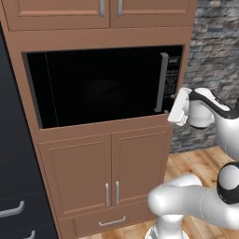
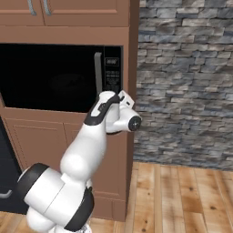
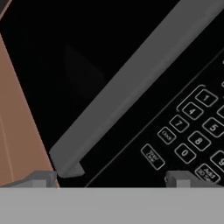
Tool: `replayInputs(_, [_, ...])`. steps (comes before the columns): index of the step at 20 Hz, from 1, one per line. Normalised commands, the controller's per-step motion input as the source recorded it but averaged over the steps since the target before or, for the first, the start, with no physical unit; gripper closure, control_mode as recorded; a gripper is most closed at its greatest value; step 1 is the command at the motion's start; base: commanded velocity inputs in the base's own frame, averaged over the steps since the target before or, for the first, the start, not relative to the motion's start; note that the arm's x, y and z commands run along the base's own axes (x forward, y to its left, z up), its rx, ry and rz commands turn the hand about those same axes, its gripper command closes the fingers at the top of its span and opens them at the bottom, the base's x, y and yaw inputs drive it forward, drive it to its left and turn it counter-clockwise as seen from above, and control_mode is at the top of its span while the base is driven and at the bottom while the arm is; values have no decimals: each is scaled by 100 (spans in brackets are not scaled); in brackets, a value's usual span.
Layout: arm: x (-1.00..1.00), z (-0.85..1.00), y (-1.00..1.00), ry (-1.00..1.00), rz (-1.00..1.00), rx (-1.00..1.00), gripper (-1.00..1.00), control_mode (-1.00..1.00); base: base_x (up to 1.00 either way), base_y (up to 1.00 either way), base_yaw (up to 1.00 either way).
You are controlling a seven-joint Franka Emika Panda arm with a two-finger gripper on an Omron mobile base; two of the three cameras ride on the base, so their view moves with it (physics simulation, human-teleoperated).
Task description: Remove the banana from the bowl and place it on the small plate. Then place the bowl with only the fish in the microwave, close the door, and press the start button to microwave the fish.
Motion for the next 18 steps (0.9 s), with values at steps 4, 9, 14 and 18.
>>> replayInputs(4, [26, 0, 0, 0, 0, 0, -100, -100, 0, 0, 0])
replayInputs(9, [19, -6, -5, 0, 0, 0, -100, -100, 0, 0, 0])
replayInputs(14, [20, -15, 0, 0, 0, 0, -100, -100, 0, 0, 0])
replayInputs(18, [24, -19, 0, 0, 0, 0, -100, -100, 0, 0, 0])
